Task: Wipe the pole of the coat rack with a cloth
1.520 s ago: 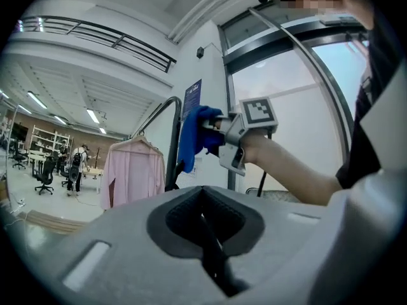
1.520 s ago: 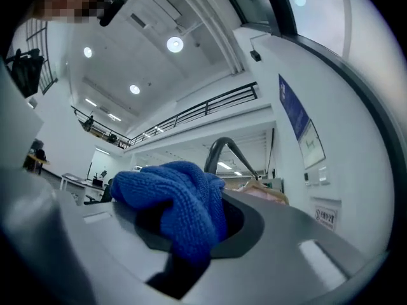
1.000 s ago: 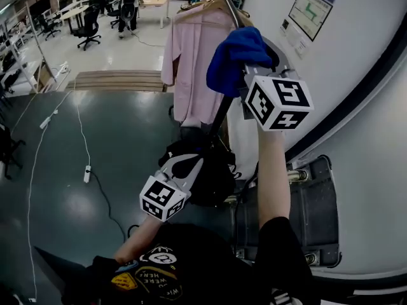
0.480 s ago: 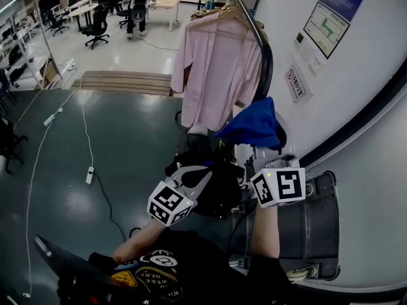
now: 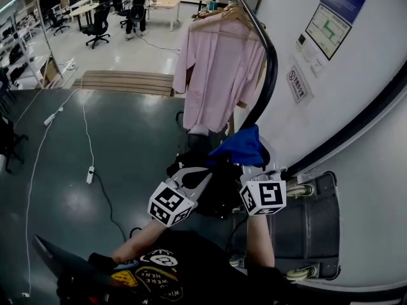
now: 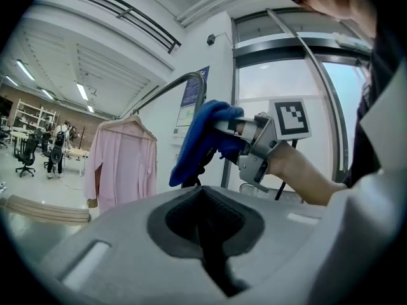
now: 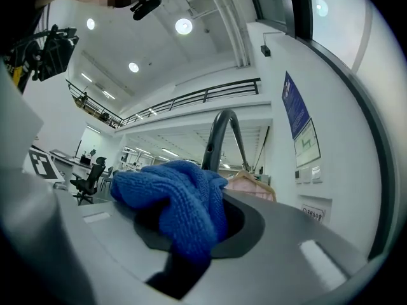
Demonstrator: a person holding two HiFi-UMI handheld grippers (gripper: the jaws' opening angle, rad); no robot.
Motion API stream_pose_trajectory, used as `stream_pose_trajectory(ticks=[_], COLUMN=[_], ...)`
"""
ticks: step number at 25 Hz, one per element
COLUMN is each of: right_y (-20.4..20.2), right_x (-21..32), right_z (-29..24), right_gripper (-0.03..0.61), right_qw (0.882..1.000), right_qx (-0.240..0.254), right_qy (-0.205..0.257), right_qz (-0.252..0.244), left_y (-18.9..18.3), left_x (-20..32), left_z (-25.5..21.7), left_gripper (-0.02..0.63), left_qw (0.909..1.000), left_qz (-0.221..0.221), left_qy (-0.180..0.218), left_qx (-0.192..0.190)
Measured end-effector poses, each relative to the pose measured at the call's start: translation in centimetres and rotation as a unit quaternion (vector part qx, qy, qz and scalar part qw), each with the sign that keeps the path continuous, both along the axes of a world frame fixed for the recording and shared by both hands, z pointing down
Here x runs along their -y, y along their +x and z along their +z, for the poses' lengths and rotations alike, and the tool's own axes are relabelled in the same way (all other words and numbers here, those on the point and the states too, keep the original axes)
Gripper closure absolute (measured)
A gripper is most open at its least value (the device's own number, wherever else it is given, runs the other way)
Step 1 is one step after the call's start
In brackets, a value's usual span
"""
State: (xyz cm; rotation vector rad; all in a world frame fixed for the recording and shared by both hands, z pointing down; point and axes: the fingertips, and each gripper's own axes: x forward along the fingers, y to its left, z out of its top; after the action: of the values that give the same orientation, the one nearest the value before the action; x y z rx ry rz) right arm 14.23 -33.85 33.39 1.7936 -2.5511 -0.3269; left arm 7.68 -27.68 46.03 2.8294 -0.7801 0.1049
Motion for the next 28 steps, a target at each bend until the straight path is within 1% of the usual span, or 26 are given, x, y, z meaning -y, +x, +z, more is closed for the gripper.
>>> stream_pose_trajectory(ticks=[4, 10, 12, 16, 19, 22, 25, 28], right_y=[0.2, 0.2, 0.4, 0.5, 0.6, 0.6, 0.6, 0.4], right_x=[0.2, 1.6, 2.8, 5.4, 5.1, 3.1, 1.2, 0.3], right_z=[-4.3, -12.8, -15.2, -18.2, -18.2, -16.3, -12.7, -7.7], right_gripper=[0.499, 0.494, 0.497, 0.499, 0.500, 0.500, 0.500, 0.500], right_qw=[0.999, 0.994, 0.994, 0.996, 0.995, 0.993, 0.994, 0.997], right_qx=[0.004, 0.006, 0.010, 0.029, 0.039, 0.037, 0.037, 0.020], right_qy=[0.051, 0.109, 0.109, 0.089, 0.093, 0.109, 0.099, 0.073], right_qz=[0.002, 0.002, -0.002, -0.015, -0.018, -0.017, -0.019, -0.009], left_y=[-0.3, 0.0, 0.2, 0.6, 0.7, 0.3, -0.4, -0.5], left_x=[0.1, 0.1, 0.1, -0.2, -0.7, -0.7, -0.5, -0.5], left_z=[-0.8, -2.8, -3.3, -3.9, -3.8, -3.3, -3.1, -2.8], left_gripper=[0.620, 0.620, 0.620, 0.620, 0.620, 0.620, 0.620, 0.620], left_qw=[0.9999, 0.9993, 0.9991, 0.9989, 0.9990, 0.9993, 0.9994, 0.9995], left_qz=[-0.005, -0.002, -0.001, 0.004, 0.007, 0.001, -0.009, -0.012], left_qy=[0.010, 0.035, 0.040, 0.044, 0.042, 0.036, 0.031, 0.028], left_qx=[-0.004, -0.010, -0.011, -0.013, -0.012, -0.009, -0.009, -0.009])
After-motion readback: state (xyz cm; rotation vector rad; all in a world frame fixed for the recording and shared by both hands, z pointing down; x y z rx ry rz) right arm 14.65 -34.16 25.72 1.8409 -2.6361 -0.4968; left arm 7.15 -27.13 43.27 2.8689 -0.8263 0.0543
